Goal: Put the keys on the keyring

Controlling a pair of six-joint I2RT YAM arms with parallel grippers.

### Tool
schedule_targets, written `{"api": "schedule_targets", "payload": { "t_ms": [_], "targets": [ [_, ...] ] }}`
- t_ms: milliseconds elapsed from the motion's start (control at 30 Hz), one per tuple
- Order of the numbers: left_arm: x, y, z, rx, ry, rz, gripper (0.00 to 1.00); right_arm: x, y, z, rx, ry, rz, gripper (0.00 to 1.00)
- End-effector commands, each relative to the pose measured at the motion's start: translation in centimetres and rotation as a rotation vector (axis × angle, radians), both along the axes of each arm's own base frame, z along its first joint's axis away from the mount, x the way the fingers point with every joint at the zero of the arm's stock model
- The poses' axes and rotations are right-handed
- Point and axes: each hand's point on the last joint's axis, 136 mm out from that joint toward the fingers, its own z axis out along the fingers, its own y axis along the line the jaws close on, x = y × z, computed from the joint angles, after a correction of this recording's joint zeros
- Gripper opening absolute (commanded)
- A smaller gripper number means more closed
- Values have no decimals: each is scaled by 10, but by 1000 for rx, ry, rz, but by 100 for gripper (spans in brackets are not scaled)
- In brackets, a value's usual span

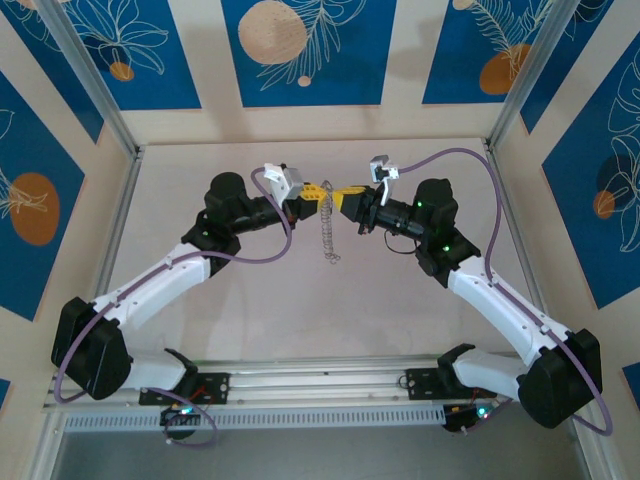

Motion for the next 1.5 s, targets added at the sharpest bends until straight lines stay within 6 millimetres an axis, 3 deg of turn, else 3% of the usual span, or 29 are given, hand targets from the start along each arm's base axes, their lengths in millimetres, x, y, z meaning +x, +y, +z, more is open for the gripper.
{"api": "schedule_targets", "payload": {
  "t_ms": [0,333,667,1000,1300,1467],
  "targets": [
    [-9,-7,26,-31,-84,-38,0,-9,-3,31,32,-109,-2,0],
    [-9,-7,26,-32,-85,-38,0,-7,-3,30,25,-113,-10,0],
    [-9,-8,28,-35,-90,-38,0,3,-2,16,4,-81,-28,0],
    [-12,-7,29,-33,-95,-42,0,18,-19,3,9,-37,-94,0],
    [-11,-8,30,-40,-99,-40,0,19,-25,-7,4,-5,-93,0],
    [-10,-9,30,-45,-95,-40,0,11,-16,-9,7,14,-14,0]
  ]
}}
